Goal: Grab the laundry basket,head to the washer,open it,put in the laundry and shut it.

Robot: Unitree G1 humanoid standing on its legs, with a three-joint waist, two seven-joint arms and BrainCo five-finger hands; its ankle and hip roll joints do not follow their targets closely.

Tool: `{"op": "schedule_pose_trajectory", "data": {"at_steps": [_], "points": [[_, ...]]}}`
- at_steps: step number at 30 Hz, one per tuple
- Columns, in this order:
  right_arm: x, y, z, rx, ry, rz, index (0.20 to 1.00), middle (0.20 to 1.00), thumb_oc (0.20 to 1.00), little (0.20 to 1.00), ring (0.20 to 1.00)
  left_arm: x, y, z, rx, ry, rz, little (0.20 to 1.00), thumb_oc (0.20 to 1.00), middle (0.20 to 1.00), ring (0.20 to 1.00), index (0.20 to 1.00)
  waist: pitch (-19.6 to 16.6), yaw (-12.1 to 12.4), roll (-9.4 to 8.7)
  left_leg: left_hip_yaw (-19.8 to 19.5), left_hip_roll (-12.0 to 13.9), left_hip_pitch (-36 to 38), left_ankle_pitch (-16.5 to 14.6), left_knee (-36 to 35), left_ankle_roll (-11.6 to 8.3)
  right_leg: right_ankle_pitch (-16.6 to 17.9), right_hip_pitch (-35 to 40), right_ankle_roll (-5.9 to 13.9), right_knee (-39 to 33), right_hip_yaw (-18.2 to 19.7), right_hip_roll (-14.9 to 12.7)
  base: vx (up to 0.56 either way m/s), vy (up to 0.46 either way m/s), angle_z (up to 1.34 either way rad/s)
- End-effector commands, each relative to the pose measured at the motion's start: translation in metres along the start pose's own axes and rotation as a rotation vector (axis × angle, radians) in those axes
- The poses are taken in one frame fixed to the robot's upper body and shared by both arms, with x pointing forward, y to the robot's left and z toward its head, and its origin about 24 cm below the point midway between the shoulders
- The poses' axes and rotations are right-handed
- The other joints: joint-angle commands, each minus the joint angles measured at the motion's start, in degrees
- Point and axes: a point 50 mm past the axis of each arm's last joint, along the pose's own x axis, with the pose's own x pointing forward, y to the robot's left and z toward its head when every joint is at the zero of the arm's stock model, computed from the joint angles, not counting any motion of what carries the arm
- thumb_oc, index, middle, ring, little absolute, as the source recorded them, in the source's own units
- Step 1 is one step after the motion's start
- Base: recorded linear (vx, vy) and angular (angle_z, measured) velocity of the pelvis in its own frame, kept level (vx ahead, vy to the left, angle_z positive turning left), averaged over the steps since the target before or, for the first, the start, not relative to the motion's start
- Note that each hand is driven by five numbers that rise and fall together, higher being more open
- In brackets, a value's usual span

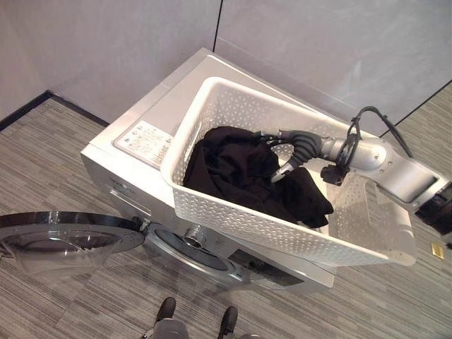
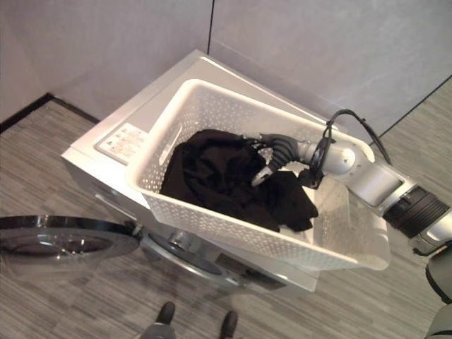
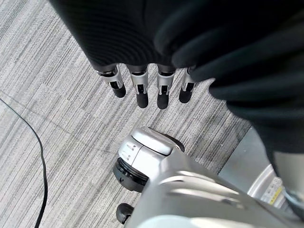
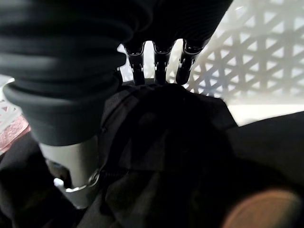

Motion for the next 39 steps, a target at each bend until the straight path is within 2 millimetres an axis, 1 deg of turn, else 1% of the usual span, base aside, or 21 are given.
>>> {"op": "schedule_pose_trajectory", "data": {"at_steps": [1, 5, 7, 9, 10, 11, 12, 13, 14, 15, 17, 18, 19, 22, 23, 24, 26, 30, 33, 35, 39], "points": [[0.004, -0.013, 0.023, -0.094, -0.047, 0.0, 1.0, 1.0, 1.0, 1.0, 1.0, 0.001, -0.011, 0.002, 0.028, 0.016, -0.012, 1.0, 1.0, 1.0, 1.0, 1.0, 0.3, 1.0, -0.41, 1.7, 2.0, -0.8, 1.1, -2.5, -0.32, -5.0, 2.6, 3.97, 4.1, 1.4, -4.0, 0.0, 0.0, 0.0], [0.017, -0.006, 0.031, -0.121, -0.077, 0.034, 1.0, 1.0, 1.0, 1.0, 1.0, 0.003, -0.011, 0.015, 0.006, -0.024, -0.004, 1.0, 1.0, 1.0, 1.0, 1.0, 0.9, 1.5, -0.91, 1.8, 2.2, -1.0, 1.1, -2.5, -0.34, -5.0, 2.3, 3.88, 4.0, 1.6, -3.8, -0.02, -0.001, -0.02], [0.024, -0.003, 0.028, -0.165, -0.036, 0.063, 1.0, 1.0, 1.0, 1.0, 1.0, 0.003, -0.012, 0.024, 0.004, -0.051, -0.006, 1.0, 1.0, 1.0, 1.0, 1.0, 1.8, 2.0, -1.2, 1.6, 2.1, -1.5, 1.3, -2.4, -0.35, -5.0, 1.9, 3.8, 4.1, 1.5, -3.7, -0.06, -0.016, -0.04], [0.03, 0.002, 0.014, -0.245, 0.056, 0.103, 1.0, 1.0, 1.0, 1.0, 1.0, 0.004, -0.013, 0.034, 0.008, -0.08, -0.009, 1.0, 1.0, 1.0, 1.0, 1.0, 3.4, 2.6, -1.51, 1.1, 2.0, -2.6, 1.7, -2.3, -0.41, -5.0, 1.4, 3.63, 4.3, 1.2, -3.6, -0.09, -0.025, 0.03], [0.03, 0.002, 0.014, -0.246, 0.056, 0.103, 1.0, 1.0, 1.0, 1.0, 1.0, 0.004, -0.013, 0.034, 0.008, -0.08, -0.009, 1.0, 1.0, 1.0, 1.0, 1.0, 3.4, 2.6, -1.5, 1.0, 2.0, -2.6, 1.7, -2.3, -0.41, -5.0, 1.4, 3.62, 4.3, 1.2, -3.6, -0.08, -0.017, 0.06], [0.033, 0.006, 0.005, -0.254, 0.096, 0.114, 1.0, 1.0, 1.0, 1.0, 1.0, 0.004, -0.014, 0.037, 0.008, -0.09, -0.013, 1.0, 1.0, 1.0, 1.0, 1.0, 4.0, 2.8, -1.46, 0.9, 2.0, -3.0, 1.8, -2.2, -0.43, -5.0, 1.1, 3.57, 4.3, 1.1, -3.6, -0.05, -0.016, 0.06], [0.035, 0.013, -0.002, -0.272, 0.126, 0.147, 1.0, 1.0, 1.0, 1.0, 1.0, 0.004, -0.015, 0.041, 0.013, -0.101, -0.018, 1.0, 1.0, 1.0, 1.0, 1.0, 4.7, 3.1, -1.46, 0.7, 2.0, -3.5, 2.0, -2.1, -0.46, -5.1, 0.9, 3.48, 4.4, 0.9, -3.5, -0.09, -0.033, 0.04], [0.038, 0.024, -0.018, -0.295, 0.191, 0.184, 1.0, 1.0, 1.0, 1.0, 1.0, 0.004, -0.017, 0.045, 0.015, -0.114, -0.026, 1.0, 1.0, 1.0, 1.0, 1.0, 5.7, 3.5, -1.35, 0.2, 2.0, -4.2, 2.2, -2.0, -0.43, -5.1, 0.5, 3.37, 4.5, 0.7, -3.4, -0.06, -0.032, 0.04], [0.038, 0.024, -0.018, -0.294, 0.191, 0.184, 1.0, 1.0, 1.0, 1.0, 1.0, 0.004, -0.016, 0.045, 0.015, -0.114, -0.025, 1.0, 1.0, 1.0, 1.0, 1.0, 5.7, 3.5, -1.39, 0.2, 2.0, -4.2, 2.2, -2.0, -0.44, -5.1, 0.5, 3.37, 4.5, 0.7, -3.4, -0.06, -0.024, 0.07], [0.039, 0.03, -0.026, -0.299, 0.219, 0.201, 1.0, 1.0, 1.0, 1.0, 1.0, 0.004, -0.017, 0.047, 0.014, -0.117, -0.027, 1.0, 1.0, 1.0, 1.0, 1.0, 6.2, 3.6, -1.29, -0.1, 1.9, -4.6, 2.3, -1.9, -0.42, -5.2, 0.4, 3.27, 4.6, 0.6, -3.4, -0.03, -0.01, 0.08], [0.039, 0.044, -0.039, -0.3, 0.259, 0.238, 1.0, 1.0, 1.0, 1.0, 1.0, 0.004, -0.018, 0.048, 0.017, -0.119, -0.028, 1.0, 1.0, 1.0, 1.0, 1.0, 6.9, 3.8, -1.09, -0.4, 1.8, -5.1, 2.6, -1.9, -0.43, -5.2, 0.1, 3.2, 4.7, 0.4, -3.3, -0.04, -0.008, 0.08], [0.039, 0.049, -0.042, -0.297, 0.267, 0.259, 1.0, 1.0, 1.0, 1.0, 1.0, 0.004, -0.018, 0.048, 0.017, -0.12, -0.029, 1.0, 1.0, 1.0, 1.0, 1.0, 7.2, 3.8, -0.91, -0.5, 1.8, -5.3, 2.7, -2.0, -0.44, -5.2, -0.1, 3.13, 4.7, 0.5, -3.3, -0.04, -0.003, 0.11], [0.038, 0.06, -0.05, -0.282, 0.288, 0.286, 1.0, 1.0, 1.0, 1.0, 1.0, 0.004, -0.019, 0.046, 0.018, -0.113, -0.033, 1.0, 1.0, 1.0, 1.0, 1.0, 7.5, 3.7, -0.6, -0.6, 1.6, -5.7, 2.9, -2.1, -0.46, -5.2, -0.3, 3.08, 4.8, 0.2, -3.3, -0.03, -0.001, 0.1], [0.036, 0.065, -0.054, -0.274, 0.299, 0.297, 1.0, 1.0, 1.0, 1.0, 1.0, 0.004, -0.02, 0.043, 0.018, -0.103, -0.037, 1.0, 1.0, 1.0, 1.0, 1.0, 7.4, 3.4, -0.22, -0.8, 1.5, -6.0, 3.0, -2.2, -0.42, -5.3, -0.6, 3.05, 4.9, 0.1, -3.4, -0.01, 0.012, 0.07], [0.034, 0.067, -0.056, -0.269, 0.304, 0.298, 0.351, 0.351, 0.351, 0.351, 0.351, 0.004, -0.021, 0.041, 0.021, -0.097, -0.041, 1.0, 1.0, 1.0, 1.0, 1.0, 7.4, 3.3, -0.07, -0.8, 1.5, -6.1, 3.0, -2.3, -0.39, -5.3, -0.7, 3.05, 5.0, 0.1, -3.5, -0.01, 0.02, 0.05], [0.033, 0.067, -0.057, -0.264, 0.305, 0.293, 0.2, 0.2, 0.2, 0.2, 0.2, 0.004, -0.022, 0.04, 0.022, -0.095, -0.044, 1.0, 1.0, 1.0, 1.0, 1.0, 7.3, 3.0, 0.14, -0.8, 1.4, -6.1, 3.0, -2.3, -0.33, -5.3, -0.9, 3.04, 5.0, 0.2, -3.5, 0.0, 0.0, 0.0], [0.032, 0.063, -0.057, -0.259, 0.307, 0.266, 0.2, 0.2, 0.2, 0.2, 0.2, 0.004, -0.024, 0.038, 0.022, -0.091, -0.051, 1.0, 1.0, 1.0, 1.0, 1.0, 7.1, 2.6, 0.56, -0.6, 1.3, -5.9, 3.0, -2.4, -0.22, -5.2, -1.0, 3.07, 5.1, 0.4, -3.6, -0.01, 0.017, 0.0], [0.031, 0.045, -0.053, -0.246, 0.286, 0.152, 0.2, 0.2, 0.2, 0.2, 0.2, 0.004, -0.03, 0.039, 0.025, -0.094, -0.06, 1.0, 1.0, 1.0, 1.0, 1.0, 6.4, 1.6, 1.42, 0.1, 1.2, -5.3, 2.7, -2.5, 0.02, -5.0, -1.2, 3.23, 5.3, 1.0, -3.9, 0.0, 0.037, 0.0], [0.028, 0.026, -0.041, -0.23, 0.236, 0.054, 0.2, 0.2, 0.2, 0.2, 0.2, 0.004, -0.033, 0.042, 0.025, -0.104, -0.064, 1.0, 1.0, 1.0, 1.0, 1.0, 5.5, 0.8, 1.85, 0.6, 1.1, -4.8, 2.4, -2.5, 0.18, -4.9, -1.1, 3.35, 5.2, 1.3, -4.0, 0.01, 0.033, -0.03], [0.023, 0.008, -0.029, -0.209, 0.18, -0.034, 0.2, 0.2, 0.2, 0.2, 0.2, 0.004, -0.035, 0.043, 0.02, -0.111, -0.067, 1.0, 1.0, 1.0, 1.0, 1.0, 4.8, 0.3, 2.24, 1.0, 1.0, -4.3, 2.2, -2.6, 0.27, -4.8, -1.0, 3.48, 5.1, 1.6, -4.2, 0.02, 0.038, -0.03], [0.003, -0.024, -0.009, -0.188, 0.096, -0.173, 0.2, 0.2, 0.2, 0.2, 0.2, 0.004, -0.037, 0.039, 0.015, -0.107, -0.075, 1.0, 1.0, 1.0, 1.0, 1.0, 3.0, -0.6, 2.77, 1.8, 0.8, -3.2, 1.6, -2.7, 0.46, -4.6, -0.5, 3.71, 5.0, 2.2, -4.5, 0.04, 0.032, -0.09]]}}
